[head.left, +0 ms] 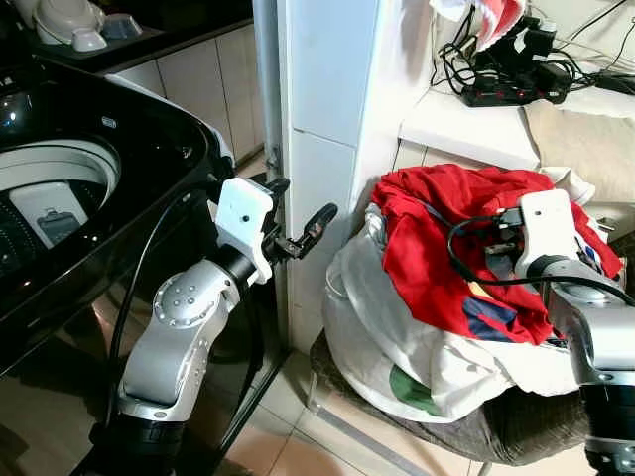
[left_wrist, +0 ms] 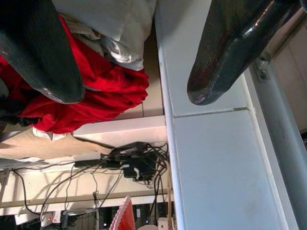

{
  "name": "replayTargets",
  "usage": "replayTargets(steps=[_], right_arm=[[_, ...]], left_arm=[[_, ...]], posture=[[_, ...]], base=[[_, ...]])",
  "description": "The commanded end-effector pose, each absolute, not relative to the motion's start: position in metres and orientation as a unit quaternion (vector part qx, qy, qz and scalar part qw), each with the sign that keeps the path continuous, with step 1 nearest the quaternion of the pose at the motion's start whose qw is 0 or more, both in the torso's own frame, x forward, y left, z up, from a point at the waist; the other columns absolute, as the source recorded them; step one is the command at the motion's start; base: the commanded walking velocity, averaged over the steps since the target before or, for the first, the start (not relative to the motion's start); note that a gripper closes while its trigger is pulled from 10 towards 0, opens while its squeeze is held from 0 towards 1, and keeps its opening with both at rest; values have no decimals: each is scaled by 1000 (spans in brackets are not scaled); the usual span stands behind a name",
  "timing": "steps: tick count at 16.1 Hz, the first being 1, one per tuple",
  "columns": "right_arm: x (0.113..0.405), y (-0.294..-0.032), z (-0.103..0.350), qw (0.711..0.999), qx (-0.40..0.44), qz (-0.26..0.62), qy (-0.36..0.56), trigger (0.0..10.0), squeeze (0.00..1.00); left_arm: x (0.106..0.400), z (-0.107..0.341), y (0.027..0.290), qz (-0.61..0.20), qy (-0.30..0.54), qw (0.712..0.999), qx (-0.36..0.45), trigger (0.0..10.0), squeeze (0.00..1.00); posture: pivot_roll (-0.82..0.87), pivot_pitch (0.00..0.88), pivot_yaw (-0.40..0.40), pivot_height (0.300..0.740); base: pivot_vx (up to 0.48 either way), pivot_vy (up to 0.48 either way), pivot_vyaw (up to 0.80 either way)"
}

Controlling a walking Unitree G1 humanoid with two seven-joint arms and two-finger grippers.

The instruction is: Clothes washing

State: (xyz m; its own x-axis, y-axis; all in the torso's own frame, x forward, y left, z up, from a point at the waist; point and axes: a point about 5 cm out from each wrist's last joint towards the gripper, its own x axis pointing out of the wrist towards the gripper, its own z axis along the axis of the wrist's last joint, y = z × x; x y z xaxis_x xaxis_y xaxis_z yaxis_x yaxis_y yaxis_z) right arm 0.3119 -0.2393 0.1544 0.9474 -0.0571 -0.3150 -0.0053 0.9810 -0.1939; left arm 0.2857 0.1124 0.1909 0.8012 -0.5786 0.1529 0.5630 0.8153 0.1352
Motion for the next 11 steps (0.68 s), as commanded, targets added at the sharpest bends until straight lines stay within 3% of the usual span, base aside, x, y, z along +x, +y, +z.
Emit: replayTargets(steps=[1,6,10,11], right_arm=[[314,-242,167,987,-91,-25,130,0,0],[319,-242,217,982,-180,-52,-22,0,0],[320,-236,229,977,-198,-44,-59,0,0],[321,-234,223,976,-210,-32,-43,863,0]], left_arm=[[286,190,113,-302,-94,947,53,10000,0],[287,192,113,-300,-99,947,61,10000,0],[287,191,112,-300,-100,947,62,10000,0],[287,191,112,-300,-100,947,62,10000,0]], posture=[[-31,0,-9,740],[-34,0,-7,740],[-34,0,-8,740],[-34,0,-9,740]], base=[[0,0,0],[0,0,0],[0,0,0],[0,0,0]])
